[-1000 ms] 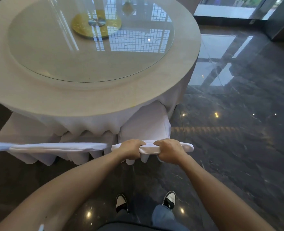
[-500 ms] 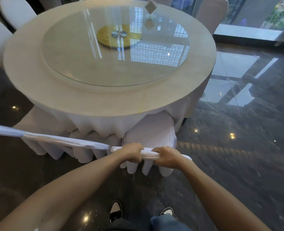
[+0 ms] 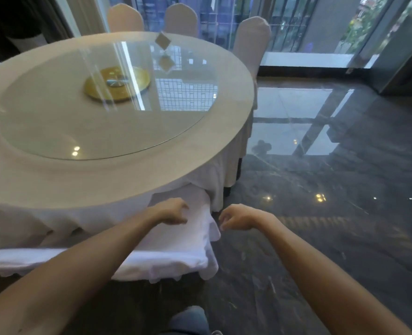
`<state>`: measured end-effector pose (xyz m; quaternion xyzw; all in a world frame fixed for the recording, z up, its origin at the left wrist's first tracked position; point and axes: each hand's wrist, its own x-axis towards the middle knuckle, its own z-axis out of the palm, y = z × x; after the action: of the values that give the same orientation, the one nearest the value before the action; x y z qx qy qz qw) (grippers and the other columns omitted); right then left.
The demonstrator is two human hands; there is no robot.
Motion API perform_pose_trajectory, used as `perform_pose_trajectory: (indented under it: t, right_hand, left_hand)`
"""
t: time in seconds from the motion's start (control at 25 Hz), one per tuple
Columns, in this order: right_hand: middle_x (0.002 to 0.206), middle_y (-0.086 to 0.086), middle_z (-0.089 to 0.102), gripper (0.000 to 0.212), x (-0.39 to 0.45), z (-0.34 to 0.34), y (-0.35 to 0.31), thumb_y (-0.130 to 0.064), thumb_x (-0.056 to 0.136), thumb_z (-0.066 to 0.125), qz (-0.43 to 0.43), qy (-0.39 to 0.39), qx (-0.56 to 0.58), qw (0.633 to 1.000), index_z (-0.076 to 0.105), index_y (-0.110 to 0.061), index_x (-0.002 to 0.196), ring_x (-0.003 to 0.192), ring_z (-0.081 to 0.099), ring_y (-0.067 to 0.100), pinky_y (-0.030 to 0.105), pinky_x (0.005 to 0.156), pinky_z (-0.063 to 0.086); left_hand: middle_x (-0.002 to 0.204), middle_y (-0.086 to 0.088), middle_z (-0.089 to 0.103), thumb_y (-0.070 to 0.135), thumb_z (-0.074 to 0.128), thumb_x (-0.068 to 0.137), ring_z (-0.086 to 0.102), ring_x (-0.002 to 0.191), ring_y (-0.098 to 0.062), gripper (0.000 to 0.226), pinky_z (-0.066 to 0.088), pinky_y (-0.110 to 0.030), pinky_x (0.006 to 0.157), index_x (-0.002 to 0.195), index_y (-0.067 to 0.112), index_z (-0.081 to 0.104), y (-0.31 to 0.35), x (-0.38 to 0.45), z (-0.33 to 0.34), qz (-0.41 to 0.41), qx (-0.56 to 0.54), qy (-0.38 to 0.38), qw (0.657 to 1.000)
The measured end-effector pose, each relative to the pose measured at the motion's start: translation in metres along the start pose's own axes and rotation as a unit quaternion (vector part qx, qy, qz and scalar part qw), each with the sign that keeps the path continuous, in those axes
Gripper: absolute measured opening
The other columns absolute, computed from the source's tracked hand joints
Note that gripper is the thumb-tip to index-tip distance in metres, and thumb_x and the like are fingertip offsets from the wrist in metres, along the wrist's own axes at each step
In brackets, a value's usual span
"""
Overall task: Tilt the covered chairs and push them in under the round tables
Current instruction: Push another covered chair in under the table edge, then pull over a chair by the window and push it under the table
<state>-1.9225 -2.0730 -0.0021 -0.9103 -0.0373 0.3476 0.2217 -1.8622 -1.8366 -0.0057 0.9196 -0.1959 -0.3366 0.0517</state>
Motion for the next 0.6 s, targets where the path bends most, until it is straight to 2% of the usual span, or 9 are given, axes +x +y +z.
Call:
perform_pose_trajectory:
  t: [0.08, 0.28, 0.48, 0.6]
  right_hand:
    - [0.116, 0.005, 0.068, 0.035, -0.001, -0.026, 0.036, -0.035, 0.084, 0.062, 0.009, 0.037, -0.022, 0.999, 0.068, -0.014, 0.111, 0.102, 0.063, 0.025, 0.043, 0.090, 0.052]
    - [0.135, 0.004, 0.056, 0.055, 0.026, -0.100, 0.137, -0.041, 0.087, 0.061, 0.025, 0.106, -0.024, 0.994, 0.051, -0.021, 0.137, 0.123, 0.052, 0.026, 0.043, 0.099, 0.045]
    - [0.145, 0.009, 0.046, 0.063, 0.080, -0.205, 0.240, -0.041, 0.088, 0.057, 0.013, 0.183, -0.070, 0.981, 0.041, -0.018, 0.144, 0.133, 0.041, 0.032, 0.045, 0.107, 0.038]
    - [0.151, 0.012, 0.040, 0.068, 0.110, -0.283, 0.292, -0.043, 0.089, 0.056, 0.021, 0.182, -0.107, 0.977, 0.036, -0.017, 0.148, 0.139, 0.033, 0.032, 0.045, 0.113, 0.031]
  left_hand:
    - [0.149, -0.006, 0.044, 0.035, 0.064, 0.090, 0.047, 0.131, -0.026, 0.062, 0.042, -0.041, 0.105, 0.146, 0.017, 0.043, 0.034, 0.030, -0.011, 0.009, 0.006, 0.016, 1.000]
    - [0.131, -0.004, 0.059, 0.032, 0.059, 0.086, 0.058, 0.114, -0.023, 0.047, 0.050, -0.038, 0.090, 0.131, 0.019, 0.054, 0.120, 0.132, -0.039, 0.007, -0.029, 0.074, 0.997]
    - [0.138, -0.003, 0.055, 0.041, 0.055, 0.088, 0.051, 0.126, -0.026, 0.053, 0.043, -0.044, 0.100, 0.137, 0.021, 0.047, 0.207, 0.276, -0.093, -0.001, -0.052, 0.118, 0.992]
    - [0.133, -0.004, 0.058, 0.046, 0.057, 0.084, 0.052, 0.123, -0.028, 0.055, 0.042, -0.046, 0.099, 0.133, 0.022, 0.049, 0.255, 0.349, -0.148, -0.019, -0.041, 0.142, 0.989]
